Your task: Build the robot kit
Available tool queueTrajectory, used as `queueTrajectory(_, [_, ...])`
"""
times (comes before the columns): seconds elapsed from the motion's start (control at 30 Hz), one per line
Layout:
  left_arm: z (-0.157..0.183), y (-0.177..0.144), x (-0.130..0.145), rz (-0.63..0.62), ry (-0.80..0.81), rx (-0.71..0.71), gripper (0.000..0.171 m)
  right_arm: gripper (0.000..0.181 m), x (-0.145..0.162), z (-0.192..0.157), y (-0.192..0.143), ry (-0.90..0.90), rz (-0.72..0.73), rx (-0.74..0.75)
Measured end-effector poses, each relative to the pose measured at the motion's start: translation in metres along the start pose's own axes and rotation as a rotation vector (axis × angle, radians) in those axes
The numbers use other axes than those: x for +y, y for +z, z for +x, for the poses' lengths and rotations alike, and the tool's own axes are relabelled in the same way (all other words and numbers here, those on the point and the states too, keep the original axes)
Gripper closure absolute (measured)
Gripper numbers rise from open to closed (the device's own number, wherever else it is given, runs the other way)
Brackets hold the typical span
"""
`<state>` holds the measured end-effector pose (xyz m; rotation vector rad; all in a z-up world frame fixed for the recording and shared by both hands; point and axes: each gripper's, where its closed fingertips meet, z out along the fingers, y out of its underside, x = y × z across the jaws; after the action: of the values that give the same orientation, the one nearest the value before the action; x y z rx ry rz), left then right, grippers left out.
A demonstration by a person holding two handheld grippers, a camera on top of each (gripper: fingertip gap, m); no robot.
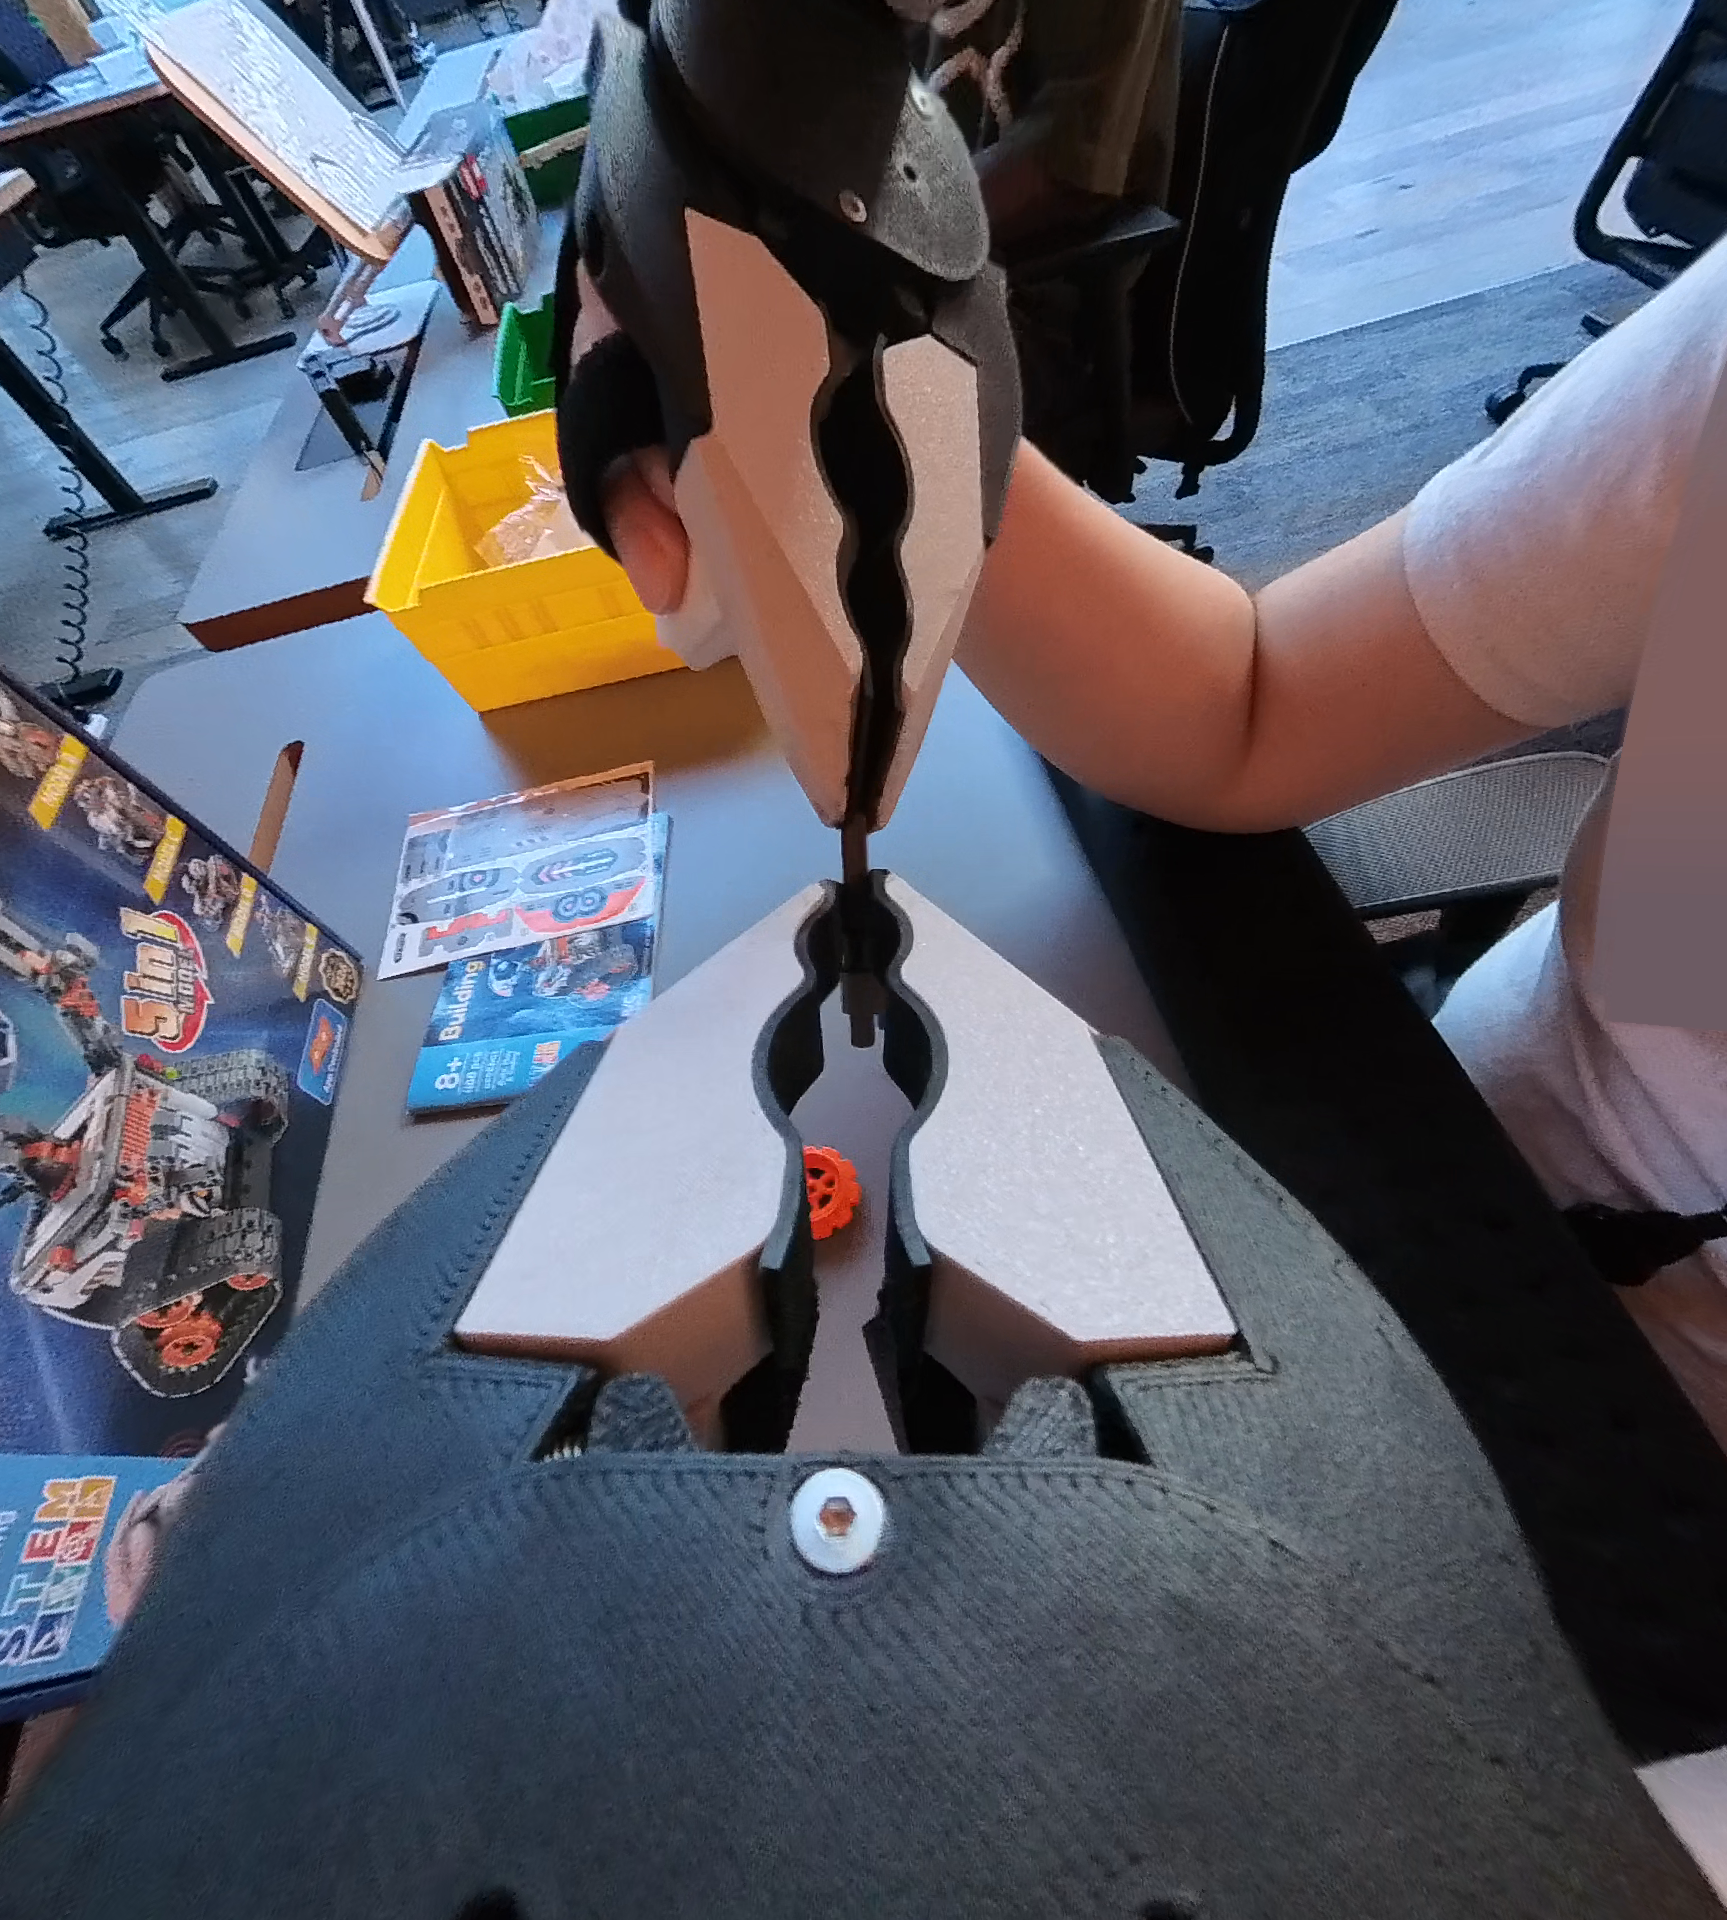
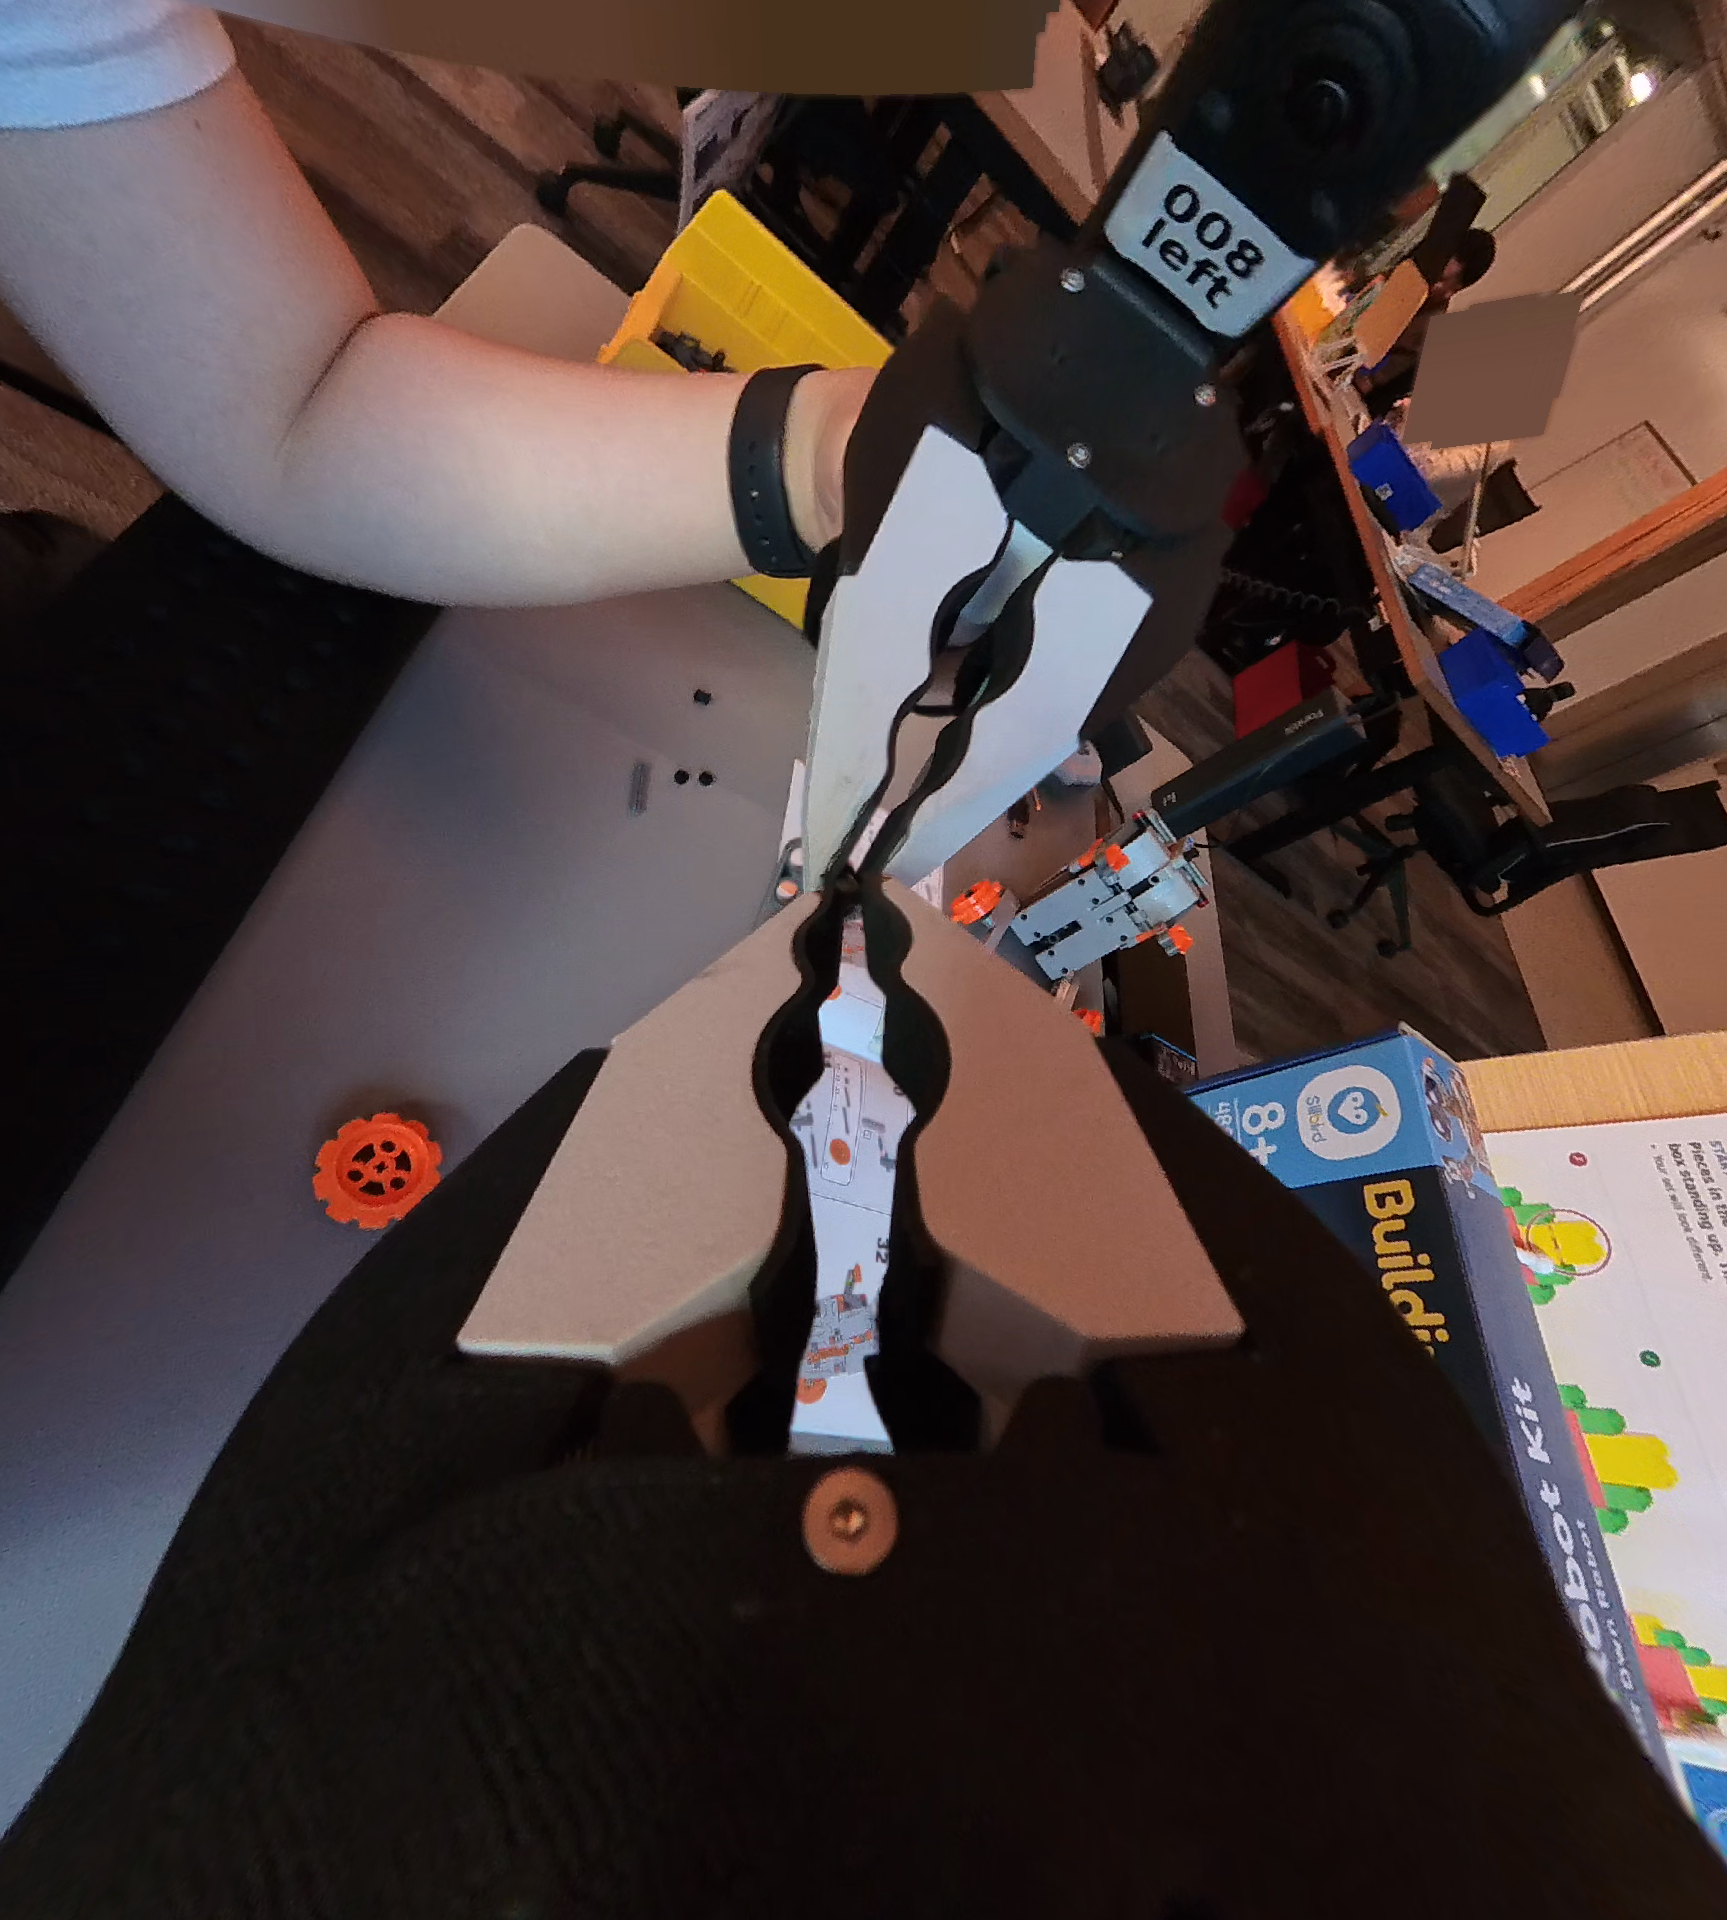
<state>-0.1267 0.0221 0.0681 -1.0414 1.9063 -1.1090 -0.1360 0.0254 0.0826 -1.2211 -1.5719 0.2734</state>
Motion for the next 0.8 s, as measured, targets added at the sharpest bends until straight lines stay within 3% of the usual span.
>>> queueTrajectory(0.03, [-0.002, -0.001, -0.001, 0.002, 0.002, -0.014, 0.17, 0.177, 0.0, 0.002, -0.001, 0.019, 0.009, 0.01])
queueTrajectory(0.1, [-0.008, -0.004, 0.004, -0.026, 0.012, -0.053, 0.17, 0.155, 0.001, 0.012, -0.011, 0.092, 0.026, 0.063])
queueTrajectory(0.2, [-0.019, -0.019, 0.01, -0.042, 0.072, -0.16, 0.169, 0.152, 0.018, 0.015, -0.031, 0.382, 0.026, 0.055])
queueTrajectory(0.23, [-0.023, -0.026, 0.009, -0.025, 0.086, -0.19, 0.169, 0.152, 0.035, 0.006, -0.031, 0.454, -0.033, 0.029])
queueTrajectory(0.33, [-0.03, -0.048, 0.001, 0.054, 0.051, -0.232, 0.17, 0.152, 0.122, -0.053, -0.023, 0.516, -0.422, -0.079])
queueTrajectory(0.37, [-0.029, -0.054, -0.001, 0.082, 0.039, -0.223, 0.17, 0.155, 0.141, -0.076, -0.019, 0.539, -0.492, -0.126])
queueTrajectory(0.5, [-0.036, -0.075, -0.007, 0.171, 0.004, -0.249, 0.17, 0.164, 0.183, -0.131, -0.007, 0.501, -0.671, -0.206])
queueTrajectory(0.63, [-0.042, -0.093, -0.008, 0.196, 0.01, -0.326, 0.17, 0.164, 0.196, -0.151, 0.008, 0.498, -0.733, -0.269])
queueTrajectory(0.8, [-0.045, -0.116, -0.005, 0.205, -0.005, -0.402, 0.171, 0.162, 0.204, -0.149, 0.019, 0.507, -0.778, -0.266])
